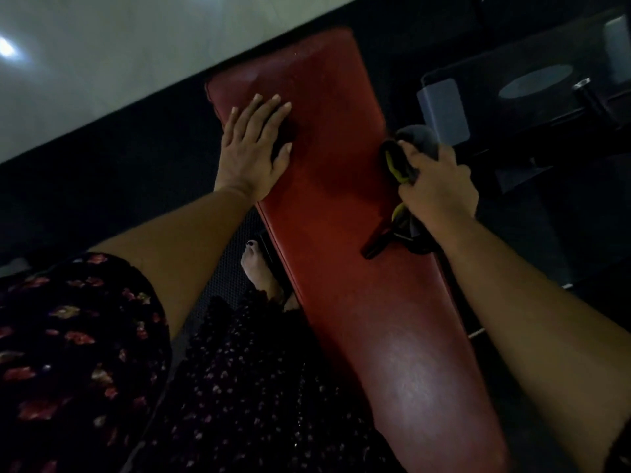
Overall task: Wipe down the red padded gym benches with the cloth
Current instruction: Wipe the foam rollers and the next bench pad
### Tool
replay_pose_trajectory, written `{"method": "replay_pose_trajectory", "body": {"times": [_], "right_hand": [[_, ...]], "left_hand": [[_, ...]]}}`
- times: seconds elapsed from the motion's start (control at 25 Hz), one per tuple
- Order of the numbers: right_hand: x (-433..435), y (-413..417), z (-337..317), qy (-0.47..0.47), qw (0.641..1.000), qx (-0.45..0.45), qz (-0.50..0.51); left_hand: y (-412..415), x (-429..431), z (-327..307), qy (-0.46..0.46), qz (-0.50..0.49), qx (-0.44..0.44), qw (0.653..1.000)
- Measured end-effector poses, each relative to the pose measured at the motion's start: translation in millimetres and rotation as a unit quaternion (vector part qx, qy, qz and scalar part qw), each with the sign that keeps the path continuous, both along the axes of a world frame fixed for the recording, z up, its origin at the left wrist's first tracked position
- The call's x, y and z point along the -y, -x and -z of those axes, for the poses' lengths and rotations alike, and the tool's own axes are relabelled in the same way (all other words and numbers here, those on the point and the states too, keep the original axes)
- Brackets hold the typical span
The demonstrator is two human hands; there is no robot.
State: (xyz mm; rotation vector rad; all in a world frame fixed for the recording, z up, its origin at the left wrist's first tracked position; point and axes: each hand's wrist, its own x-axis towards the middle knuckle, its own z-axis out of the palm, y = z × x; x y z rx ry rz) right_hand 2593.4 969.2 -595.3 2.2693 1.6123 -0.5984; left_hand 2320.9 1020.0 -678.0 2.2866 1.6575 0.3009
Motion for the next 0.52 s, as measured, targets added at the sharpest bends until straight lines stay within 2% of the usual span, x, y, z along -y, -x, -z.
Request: {"method": "replay_pose_trajectory", "body": {"times": [0.12, 0.24, 0.32, 0.4, 0.48, 0.52], "right_hand": [[-7, 1, 1, 0.004, 0.999, 0.009, -0.032], [-8, 3, -2, -0.009, 0.996, 0.012, -0.089], [-8, 10, -6, -0.021, 0.99, 0.014, -0.14], [-8, 22, -9, -0.027, 0.979, 0.018, -0.202], [-9, 44, -13, -0.04, 0.944, -0.001, -0.327], [-11, 61, -13, -0.046, 0.911, -0.021, -0.41]], "left_hand": [[-8, 23, -11, 0.006, -0.128, 0.062, 0.99], [-34, 75, -21, 0.051, -0.249, 0.146, 0.956], [-61, 120, -25, 0.106, -0.229, 0.122, 0.96], [-78, 157, -23, 0.096, -0.162, 0.057, 0.98], [-78, 174, -14, 0.061, -0.094, 0.011, 0.994], [-76, 175, -11, 0.046, -0.073, -0.004, 0.996]]}}
